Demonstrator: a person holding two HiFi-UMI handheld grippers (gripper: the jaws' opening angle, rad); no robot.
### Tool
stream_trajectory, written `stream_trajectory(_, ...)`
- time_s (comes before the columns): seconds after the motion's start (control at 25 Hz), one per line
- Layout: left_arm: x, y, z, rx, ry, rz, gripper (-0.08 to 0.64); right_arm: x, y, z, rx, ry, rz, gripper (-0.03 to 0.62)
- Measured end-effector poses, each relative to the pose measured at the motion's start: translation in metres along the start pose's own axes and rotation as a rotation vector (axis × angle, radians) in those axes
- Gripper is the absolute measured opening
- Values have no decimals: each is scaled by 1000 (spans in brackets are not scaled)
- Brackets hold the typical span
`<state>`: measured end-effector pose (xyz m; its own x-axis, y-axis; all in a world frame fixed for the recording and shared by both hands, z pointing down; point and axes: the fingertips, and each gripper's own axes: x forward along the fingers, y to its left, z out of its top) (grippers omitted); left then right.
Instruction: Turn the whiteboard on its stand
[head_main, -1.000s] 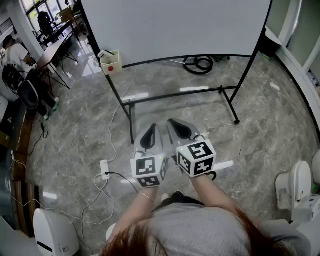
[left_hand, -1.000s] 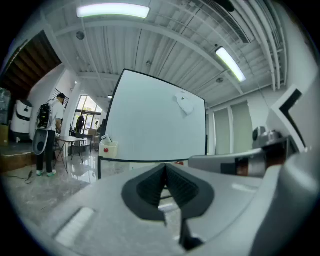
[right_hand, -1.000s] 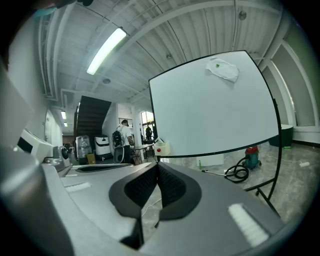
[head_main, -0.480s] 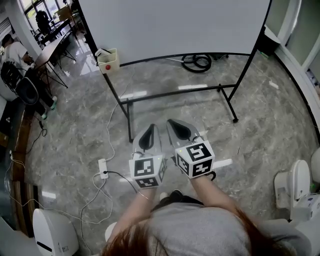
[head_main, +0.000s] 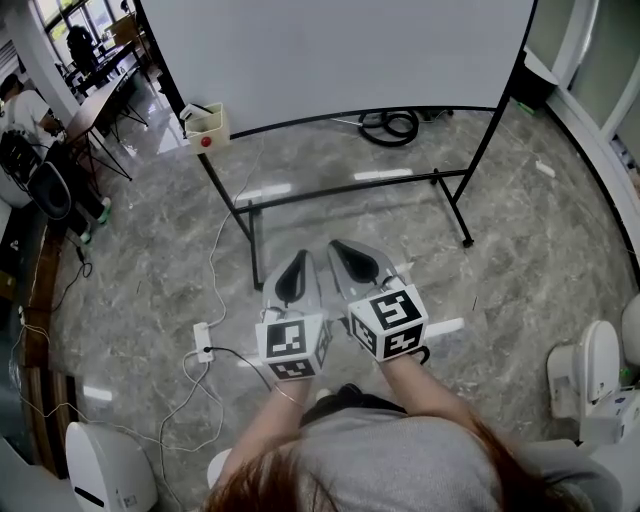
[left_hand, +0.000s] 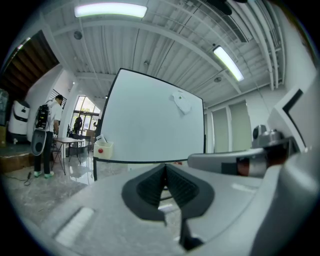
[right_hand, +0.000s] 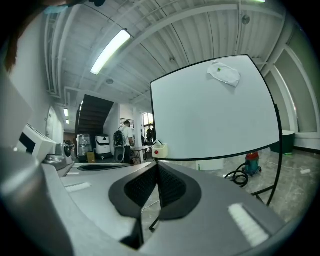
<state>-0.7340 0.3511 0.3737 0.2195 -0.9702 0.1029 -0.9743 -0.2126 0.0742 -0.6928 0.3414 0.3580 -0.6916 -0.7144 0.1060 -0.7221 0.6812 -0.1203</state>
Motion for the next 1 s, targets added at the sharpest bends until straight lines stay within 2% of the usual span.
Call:
stream_trajectory(0.44, 39, 13, 9, 4, -38, 21, -9, 27, -31, -6, 14, -2, 2, 3)
stream_trajectory(0.72, 112, 56, 10, -12, -40, 10, -9, 103, -66, 5, -2, -17, -14, 3)
stream_trajectory(1.0, 203, 104, 31, 18, -27, -22, -9, 193, -111, 28, 20, -27, -47, 3)
